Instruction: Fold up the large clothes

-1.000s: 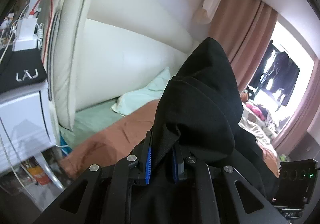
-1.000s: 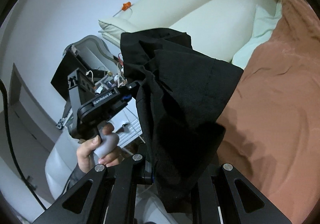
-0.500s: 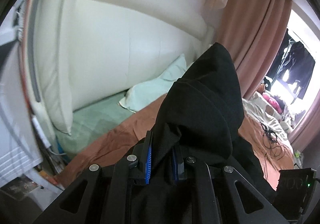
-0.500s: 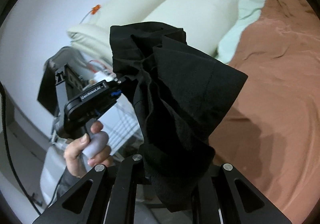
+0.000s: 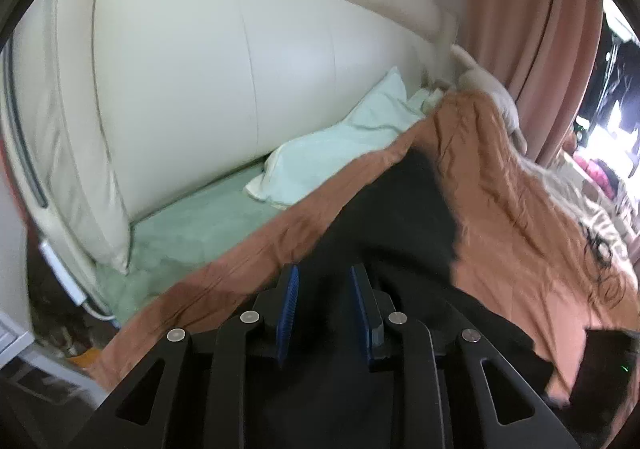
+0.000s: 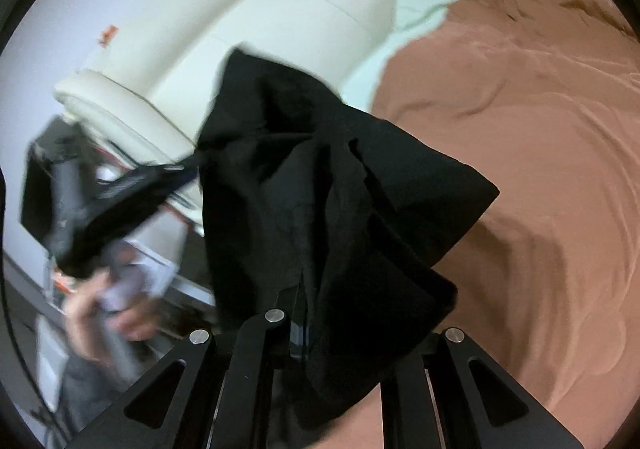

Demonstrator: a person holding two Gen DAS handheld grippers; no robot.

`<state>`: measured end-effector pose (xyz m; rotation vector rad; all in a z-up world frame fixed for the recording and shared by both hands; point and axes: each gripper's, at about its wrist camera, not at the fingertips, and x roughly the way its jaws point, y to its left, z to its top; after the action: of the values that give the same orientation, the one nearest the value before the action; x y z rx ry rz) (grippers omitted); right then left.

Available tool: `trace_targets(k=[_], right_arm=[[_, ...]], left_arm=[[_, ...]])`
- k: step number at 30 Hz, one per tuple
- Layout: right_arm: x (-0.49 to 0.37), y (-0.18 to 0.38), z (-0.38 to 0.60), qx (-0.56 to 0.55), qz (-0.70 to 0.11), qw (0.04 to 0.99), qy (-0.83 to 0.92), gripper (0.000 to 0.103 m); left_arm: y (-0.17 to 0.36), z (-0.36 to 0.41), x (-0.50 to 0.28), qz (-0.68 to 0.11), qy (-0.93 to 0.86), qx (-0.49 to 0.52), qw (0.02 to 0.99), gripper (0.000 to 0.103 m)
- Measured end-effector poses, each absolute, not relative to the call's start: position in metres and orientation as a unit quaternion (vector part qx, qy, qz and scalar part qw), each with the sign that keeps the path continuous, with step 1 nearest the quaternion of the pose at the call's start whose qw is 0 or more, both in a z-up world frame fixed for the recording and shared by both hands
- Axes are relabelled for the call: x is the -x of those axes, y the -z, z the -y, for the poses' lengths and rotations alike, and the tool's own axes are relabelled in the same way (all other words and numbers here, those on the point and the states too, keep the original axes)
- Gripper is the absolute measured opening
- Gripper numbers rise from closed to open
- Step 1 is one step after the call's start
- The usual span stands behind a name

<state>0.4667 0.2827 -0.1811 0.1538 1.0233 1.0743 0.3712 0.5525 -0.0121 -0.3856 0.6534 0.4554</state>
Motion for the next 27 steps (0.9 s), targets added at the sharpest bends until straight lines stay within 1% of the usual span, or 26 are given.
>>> trace_targets(k=[3,5,8,9,10,12,15,16,18,19,20,21,22,23,24,26,27], right_arm=[[-0.492,0.219,-0.278,-0.057,-0.498,0.740,-0.448,0.012],[-0.505,0.239,-0.268,-0.096,-0.523,0.722,-0.443,0.011],[-0.509,0.245,-0.256,-0.125,-0.534,0.713,-0.437,0.011],[-0.510,0.244,-0.256,-0.114,-0.537,0.720,-0.425,0.013],[-0.511,0.243,-0.255,-0.097,-0.536,0.732,-0.409,0.018],[-0.510,0.237,-0.248,-0.079,-0.528,0.746,-0.399,0.019],[-0.510,0.228,-0.235,-0.092,-0.536,0.748,-0.381,0.025],[-0.508,0.223,-0.229,-0.099,-0.537,0.749,-0.376,0.031],[-0.513,0.219,-0.223,-0.097,-0.539,0.744,-0.382,0.035],[-0.510,0.217,-0.219,-0.095,-0.542,0.739,-0.389,0.041],[-0.507,0.216,-0.213,-0.094,-0.546,0.734,-0.393,0.050],[-0.505,0.213,-0.206,-0.093,-0.547,0.733,-0.393,0.053],[-0.502,0.209,-0.200,-0.093,-0.544,0.735,-0.394,0.058],[-0.500,0.205,-0.194,-0.096,-0.539,0.737,-0.397,0.062],[-0.497,0.199,-0.188,-0.098,-0.535,0.737,-0.400,0.069],[-0.491,0.189,-0.180,-0.094,-0.529,0.740,-0.405,0.075],[-0.488,0.184,-0.175,-0.090,-0.526,0.743,-0.405,0.076]], left_arm=[[0.019,-0.544,-0.349,-0.328,-0.221,0.171,0.902,0.033],[0.033,-0.542,-0.334,-0.349,-0.224,0.170,0.894,0.045],[0.052,-0.541,-0.314,-0.372,-0.220,0.184,0.882,0.046],[0.057,-0.540,-0.309,-0.378,-0.221,0.188,0.879,0.046],[0.061,-0.539,-0.303,-0.383,-0.226,0.191,0.875,0.046],[0.071,-0.540,-0.286,-0.384,-0.238,0.209,0.867,0.046],[0.084,-0.541,-0.271,-0.383,-0.244,0.245,0.857,0.046],[0.089,-0.541,-0.264,-0.382,-0.250,0.259,0.851,0.046],[0.096,-0.539,-0.256,-0.381,-0.252,0.277,0.845,0.048],[0.098,-0.537,-0.253,-0.381,-0.248,0.285,0.844,0.053],[0.099,-0.532,-0.249,-0.380,-0.243,0.292,0.843,0.060],[0.100,-0.527,-0.245,-0.379,-0.241,0.294,0.844,0.063],[0.100,-0.523,-0.242,-0.378,-0.240,0.293,0.844,0.070],[0.099,-0.517,-0.238,-0.375,-0.241,0.293,0.846,0.074],[0.097,-0.512,-0.235,-0.373,-0.240,0.294,0.847,0.075],[0.092,-0.501,-0.230,-0.366,-0.235,0.296,0.850,0.080],[0.089,-0.495,-0.227,-0.364,-0.232,0.295,0.852,0.080]])
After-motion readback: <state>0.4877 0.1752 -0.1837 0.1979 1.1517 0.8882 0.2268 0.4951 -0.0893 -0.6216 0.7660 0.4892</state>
